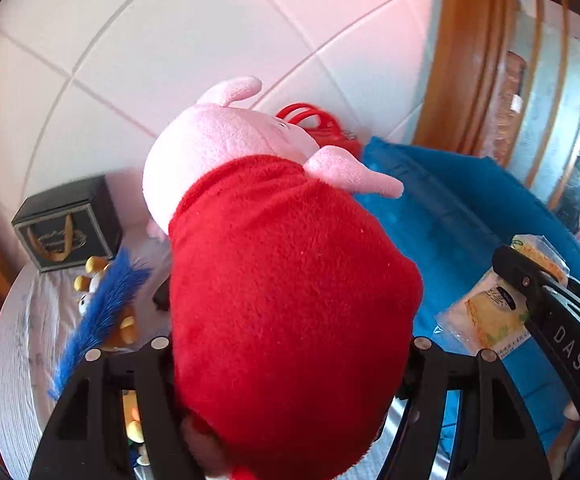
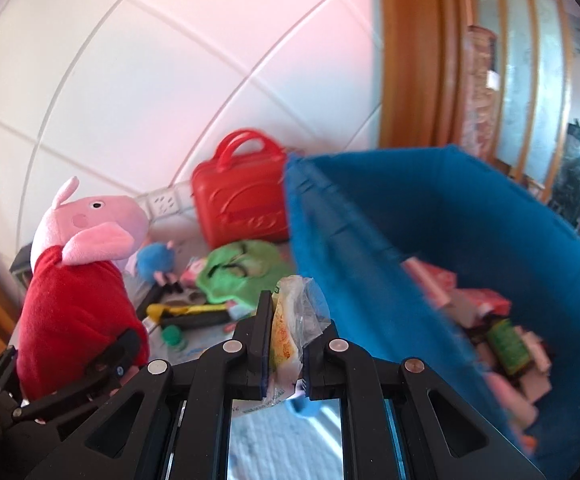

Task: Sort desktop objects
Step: 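Carry the yellow packet and Peppa pig plush over the blue crate with both tools, then open both tools to drop the packet and plush into the crate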

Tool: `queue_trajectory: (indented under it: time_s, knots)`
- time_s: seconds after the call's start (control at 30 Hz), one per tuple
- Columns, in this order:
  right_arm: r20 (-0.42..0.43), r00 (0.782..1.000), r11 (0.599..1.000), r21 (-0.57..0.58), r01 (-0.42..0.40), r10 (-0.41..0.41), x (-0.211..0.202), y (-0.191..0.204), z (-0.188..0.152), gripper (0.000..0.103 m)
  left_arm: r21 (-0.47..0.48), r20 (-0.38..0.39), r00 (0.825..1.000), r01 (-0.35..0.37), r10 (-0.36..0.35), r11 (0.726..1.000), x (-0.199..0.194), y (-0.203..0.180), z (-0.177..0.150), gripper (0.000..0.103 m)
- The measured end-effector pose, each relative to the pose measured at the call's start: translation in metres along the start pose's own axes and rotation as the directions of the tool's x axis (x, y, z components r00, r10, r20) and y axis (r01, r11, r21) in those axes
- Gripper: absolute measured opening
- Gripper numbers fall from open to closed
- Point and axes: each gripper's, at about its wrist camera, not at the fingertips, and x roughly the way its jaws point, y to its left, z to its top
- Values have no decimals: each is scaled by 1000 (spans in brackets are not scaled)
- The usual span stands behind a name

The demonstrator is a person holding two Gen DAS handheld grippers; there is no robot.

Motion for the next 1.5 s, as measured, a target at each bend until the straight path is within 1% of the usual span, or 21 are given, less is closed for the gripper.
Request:
queue_trajectory:
  time_s: [0.13, 0.3, 0.53, 0.67, 0.77, 0.87, 1.17, 1.27, 1.3, 1.33, 1.37, 1.4, 1.43, 1.47, 1.5]
  knots:
    - [51, 998, 999, 34, 31, -33, -33, -33, 16, 11, 49, 33, 996, 77, -78, 996, -23, -44, 13, 69]
    - [85, 991, 992, 75, 101, -108, -64, -80, 29, 11, 121, 57, 985, 152, -160, 981, -39, -103, 19, 69]
    - [81, 975, 969, 152, 194, -208, -83, -158, 28, 11, 193, 36, 969, 232, -243, 953, -41, -181, 16, 69]
    - [68, 964, 952, 189, 241, -258, -91, -199, 25, 11, 221, 21, 960, 267, -279, 938, -40, -217, 13, 70]
    - [53, 957, 940, 210, 268, -284, -95, -225, 21, 11, 246, 10, 956, 282, -293, 927, -40, -245, 13, 71]
    - [41, 953, 933, 223, 283, -300, -97, -244, 19, 12, 262, -7, 953, 294, -303, 919, -37, -264, 13, 71]
    - [3, 952, 923, 243, 297, -307, -83, -283, 17, 12, 286, -43, 957, 286, -286, 915, -29, -293, 10, 72]
    - [-6, 951, 922, 243, 301, -309, -79, -288, 15, 13, 289, -52, 959, 282, -279, 915, -26, -298, 9, 72]
    - [-12, 952, 923, 244, 298, -305, -77, -289, 14, 16, 289, -54, 960, 280, -276, 916, -26, -299, 9, 73]
    - [-23, 953, 923, 244, 299, -302, -75, -291, 14, 16, 290, -62, 960, 278, -272, 916, -24, -301, 8, 76]
    - [-34, 953, 922, 244, 299, -300, -73, -291, 13, 31, 293, -69, 960, 278, -270, 915, -23, -303, 8, 82]
    - [-48, 954, 919, 257, 299, -296, -70, -294, 13, 75, 297, -72, 962, 274, -264, 915, -22, -305, 8, 87]
    - [-51, 959, 918, 276, 283, -280, -70, -297, 12, 97, 305, -69, 964, 264, -255, 915, -23, -307, 7, 93]
    - [-47, 965, 919, 294, 262, -260, -68, -301, 12, 102, 309, -67, 965, 261, -253, 915, -23, -307, 7, 100]
    - [-54, 960, 916, 292, 277, -273, -68, -302, 10, 103, 312, -65, 965, 263, -255, 913, -23, -308, 6, 103]
